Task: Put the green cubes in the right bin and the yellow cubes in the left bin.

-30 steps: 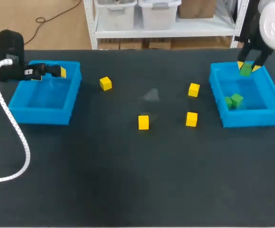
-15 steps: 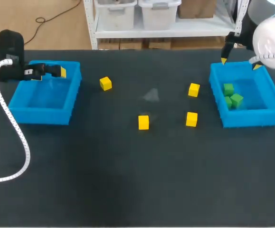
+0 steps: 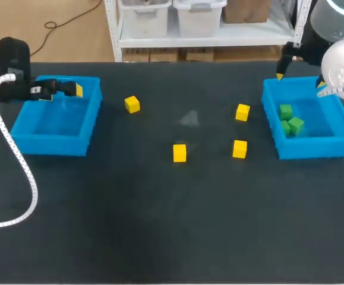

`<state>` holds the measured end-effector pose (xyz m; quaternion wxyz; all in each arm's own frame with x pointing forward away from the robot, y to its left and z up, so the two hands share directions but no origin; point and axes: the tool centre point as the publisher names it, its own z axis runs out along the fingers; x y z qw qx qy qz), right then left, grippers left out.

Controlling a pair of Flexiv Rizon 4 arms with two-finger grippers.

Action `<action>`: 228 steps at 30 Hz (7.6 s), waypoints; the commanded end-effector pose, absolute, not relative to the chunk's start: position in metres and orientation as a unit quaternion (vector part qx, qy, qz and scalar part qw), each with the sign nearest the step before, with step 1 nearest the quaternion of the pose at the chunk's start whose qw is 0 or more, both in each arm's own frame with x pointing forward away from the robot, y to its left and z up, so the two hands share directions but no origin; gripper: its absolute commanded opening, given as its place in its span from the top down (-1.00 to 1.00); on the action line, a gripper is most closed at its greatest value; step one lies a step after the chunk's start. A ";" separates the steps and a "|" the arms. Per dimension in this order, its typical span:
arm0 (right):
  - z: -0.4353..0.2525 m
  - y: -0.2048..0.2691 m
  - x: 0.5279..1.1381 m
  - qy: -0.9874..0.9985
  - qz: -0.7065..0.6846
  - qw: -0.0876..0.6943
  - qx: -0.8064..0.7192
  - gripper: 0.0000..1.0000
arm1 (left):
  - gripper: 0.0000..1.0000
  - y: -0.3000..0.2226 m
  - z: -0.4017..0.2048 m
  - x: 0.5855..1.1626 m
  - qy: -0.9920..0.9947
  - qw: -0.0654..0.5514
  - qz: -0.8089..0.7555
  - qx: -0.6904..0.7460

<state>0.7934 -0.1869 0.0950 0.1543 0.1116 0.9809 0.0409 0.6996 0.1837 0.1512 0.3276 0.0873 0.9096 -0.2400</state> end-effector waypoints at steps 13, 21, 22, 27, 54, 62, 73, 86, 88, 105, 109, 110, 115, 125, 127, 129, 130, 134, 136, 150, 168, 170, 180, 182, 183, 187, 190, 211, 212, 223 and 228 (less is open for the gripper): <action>0.095 -0.187 0.788 0.975 0.037 0.188 0.114 -1.00 | -1.00 0.185 0.150 0.699 0.908 0.330 -0.243 0.088; 0.095 -0.187 0.788 0.975 0.037 0.188 0.114 -1.00 | -1.00 0.179 0.152 0.701 0.912 0.321 -0.233 0.102; 0.095 -0.187 0.788 0.975 0.037 0.188 0.114 -1.00 | -1.00 0.172 0.155 0.702 0.914 0.316 -0.226 0.117; 0.095 -0.187 0.788 0.975 0.037 0.188 0.114 -1.00 | -1.00 0.132 0.169 0.705 0.913 0.289 -0.218 0.190; 0.095 -0.187 0.788 0.975 0.037 0.188 0.114 -1.00 | -1.00 -0.009 0.056 0.708 0.867 0.117 -0.146 0.463; 0.095 -0.187 0.788 0.975 0.037 0.188 0.114 -1.00 | -1.00 -0.035 0.039 0.671 0.834 0.081 -0.140 0.527; 0.095 -0.187 0.788 0.975 0.037 0.188 0.114 -1.00 | -1.00 -0.045 0.015 0.654 0.824 0.068 -0.113 0.552; 0.095 -0.187 0.788 0.975 0.037 0.188 0.114 -1.00 | 0.41 -0.046 -0.011 0.661 0.821 0.070 -0.055 0.565; 0.095 -0.187 0.788 0.975 0.037 0.188 0.114 -1.00 | 1.00 -0.044 -0.015 0.660 0.820 0.070 -0.046 0.566; 0.095 -0.187 0.788 0.975 0.037 0.188 0.114 -1.00 | 1.00 -0.025 0.022 0.682 0.858 0.179 -0.073 0.475; 0.095 -0.187 0.788 0.975 0.037 0.188 0.114 -1.00 | 1.00 -0.002 0.063 0.705 0.875 0.247 -0.085 0.407; 0.095 -0.187 0.788 0.975 0.037 0.188 0.114 -1.00 | 1.00 0.006 0.073 0.710 0.879 0.262 -0.084 0.389; 0.095 -0.187 0.788 0.975 0.037 0.188 0.114 -1.00 | 1.00 0.051 0.116 0.729 0.895 0.317 -0.063 0.308; 0.095 -0.187 0.788 0.975 0.037 0.188 0.114 -1.00 | 1.00 0.147 0.132 0.743 0.923 0.338 0.022 0.183; 0.095 -0.187 0.788 0.975 0.037 0.188 0.114 -1.00 | 1.00 0.163 0.127 0.744 0.929 0.333 0.022 0.161; 0.095 -0.187 0.788 0.975 0.037 0.188 0.114 -1.00 | 1.00 0.176 0.123 0.743 0.933 0.333 0.011 0.138; 0.095 -0.187 0.788 0.975 0.037 0.188 0.114 -1.00 | 1.00 0.182 0.121 0.743 0.934 0.333 0.016 0.129; 0.095 -0.187 0.788 0.975 0.037 0.188 0.114 -1.00 | 1.00 0.202 0.112 0.744 0.939 0.329 0.031 0.097; 0.095 -0.187 0.788 0.975 0.037 0.188 0.114 -1.00 | 1.00 0.208 0.107 0.745 0.943 0.317 0.049 0.090; 0.095 -0.187 0.788 0.975 0.037 0.188 0.114 -1.00 | -1.00 0.172 0.106 0.755 0.938 0.311 0.066 0.137; 0.095 -0.187 0.788 0.975 0.037 0.188 0.114 -1.00 | -1.00 0.062 0.124 0.799 0.920 0.151 0.023 0.362; 0.095 -0.187 0.788 0.975 0.037 0.188 0.114 -1.00 | -1.00 0.062 0.121 0.808 0.921 0.134 0.026 0.364; 0.095 -0.187 0.788 0.975 0.037 0.188 0.114 -1.00 | -1.00 0.061 0.120 0.819 0.926 0.124 0.028 0.355; 0.095 -0.187 0.788 0.975 0.037 0.188 0.114 -1.00 | -1.00 0.061 0.120 0.819 0.926 0.124 0.028 0.355; 0.095 -0.187 0.788 0.975 0.037 0.188 0.114 -1.00 | -1.00 0.061 0.120 0.819 0.926 0.124 0.028 0.355; 0.095 -0.187 0.788 0.975 0.037 0.188 0.114 -1.00 | -1.00 0.063 0.109 0.814 0.928 0.113 0.034 0.353; 0.095 -0.187 0.788 0.975 0.037 0.188 0.114 -1.00 | -1.00 0.066 0.104 0.817 0.931 0.112 0.036 0.345; 0.095 -0.187 0.788 0.975 0.037 0.188 0.114 -1.00 | -1.00 0.065 0.036 0.833 0.931 0.061 0.035 0.358; 0.095 -0.187 0.788 0.975 0.037 0.188 0.114 -1.00 | -1.00 0.065 0.032 0.834 0.931 0.058 0.035 0.360; 0.095 -0.187 0.788 0.975 0.037 0.188 0.114 -1.00 | -1.00 0.066 0.000 0.835 0.928 0.037 0.061 0.365; 0.095 -0.187 0.788 0.975 0.037 0.188 0.114 -1.00 | -0.61 0.067 -0.008 0.834 0.927 0.022 0.076 0.367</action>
